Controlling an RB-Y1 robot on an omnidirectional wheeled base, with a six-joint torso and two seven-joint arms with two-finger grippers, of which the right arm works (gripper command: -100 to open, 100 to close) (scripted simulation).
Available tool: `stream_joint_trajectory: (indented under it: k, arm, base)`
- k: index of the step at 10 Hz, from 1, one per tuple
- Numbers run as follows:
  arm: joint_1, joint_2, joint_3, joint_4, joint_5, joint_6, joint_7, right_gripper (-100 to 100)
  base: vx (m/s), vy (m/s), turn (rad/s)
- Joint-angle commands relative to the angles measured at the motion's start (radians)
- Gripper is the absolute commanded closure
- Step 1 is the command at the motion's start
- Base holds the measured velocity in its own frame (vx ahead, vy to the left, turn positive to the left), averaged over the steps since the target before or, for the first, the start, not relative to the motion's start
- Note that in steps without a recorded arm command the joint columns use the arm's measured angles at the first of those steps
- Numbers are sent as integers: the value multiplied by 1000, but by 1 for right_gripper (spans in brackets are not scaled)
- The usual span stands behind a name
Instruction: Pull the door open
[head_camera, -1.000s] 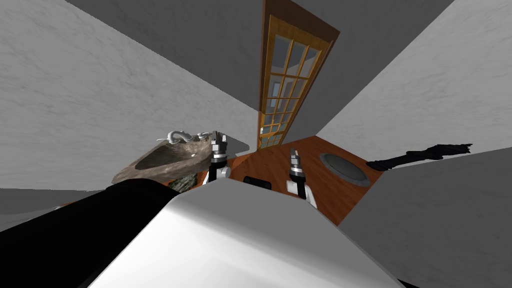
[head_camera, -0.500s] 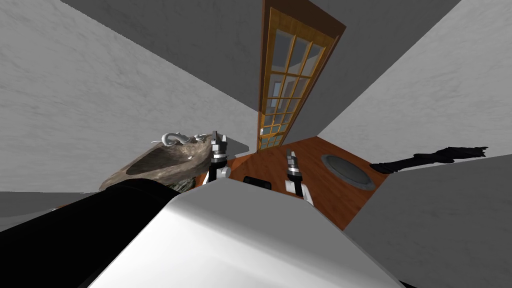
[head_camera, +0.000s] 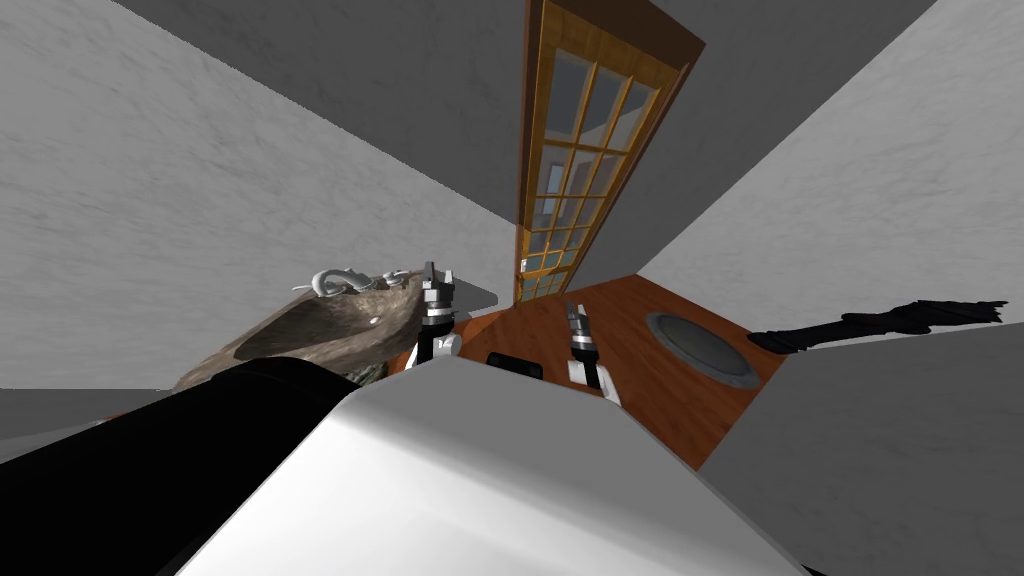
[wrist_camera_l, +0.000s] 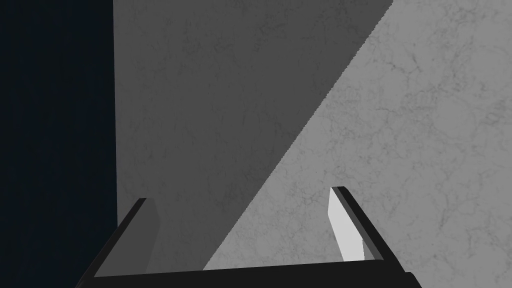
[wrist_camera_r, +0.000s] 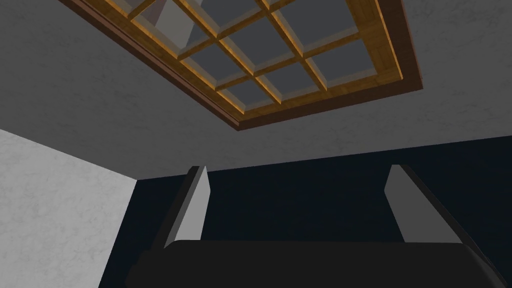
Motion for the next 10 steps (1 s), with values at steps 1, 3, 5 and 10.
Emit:
stream_joint_trajectory:
  k: [1, 3, 5, 10]
  arm:
    - [-12, -1, 3, 41, 9, -16, 29, -100]
    - [-28, -2, 6, 86, 20, -29, 62, -100]
    - [-44, -3, 10, 131, 31, -42, 94, -100]
    - [-83, -2, 20, 243, 59, -74, 176, -100]
  base:
    - [102, -3, 16]
    - [101, -9, 15]
    - [102, -18, 17]
    - [100, 0, 15]
